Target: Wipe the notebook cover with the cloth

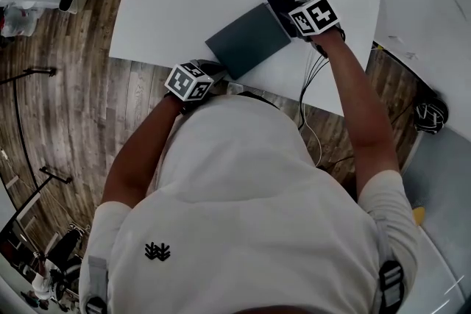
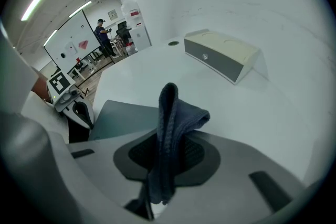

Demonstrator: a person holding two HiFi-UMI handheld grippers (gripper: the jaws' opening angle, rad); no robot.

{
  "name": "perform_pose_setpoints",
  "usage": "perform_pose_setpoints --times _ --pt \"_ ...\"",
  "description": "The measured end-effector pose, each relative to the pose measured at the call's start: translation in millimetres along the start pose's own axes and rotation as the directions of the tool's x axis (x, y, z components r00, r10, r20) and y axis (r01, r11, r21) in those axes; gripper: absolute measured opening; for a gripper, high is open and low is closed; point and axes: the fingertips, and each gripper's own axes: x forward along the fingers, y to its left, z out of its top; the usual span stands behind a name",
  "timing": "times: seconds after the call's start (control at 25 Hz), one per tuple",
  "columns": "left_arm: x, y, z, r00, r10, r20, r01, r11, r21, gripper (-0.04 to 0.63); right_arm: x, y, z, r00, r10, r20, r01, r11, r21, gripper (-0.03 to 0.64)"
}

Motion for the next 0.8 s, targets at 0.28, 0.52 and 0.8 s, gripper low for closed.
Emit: perform_pose_setpoints --times 0.28,0.52,0.8 --pt "-7 -6 4 0.999 0.000 0.054 0.000 1.000 -0.006 0.006 -19 26 -25 0.999 -0.006 0.052 0.004 0.999 0.049 0.064" --pt "-17 -13 15 0.995 -0.007 0.100 0.006 1.000 0.014 0.006 -33 51 -42 0.988 -0.017 0.152 -0.005 0.990 0.143 0.064" --pt "-50 -11 41 0.982 -0.029 0.186 0.019 0.998 0.056 0.006 -52 96 -47 0.937 -0.028 0.349 -0.074 0.959 0.273 0.064"
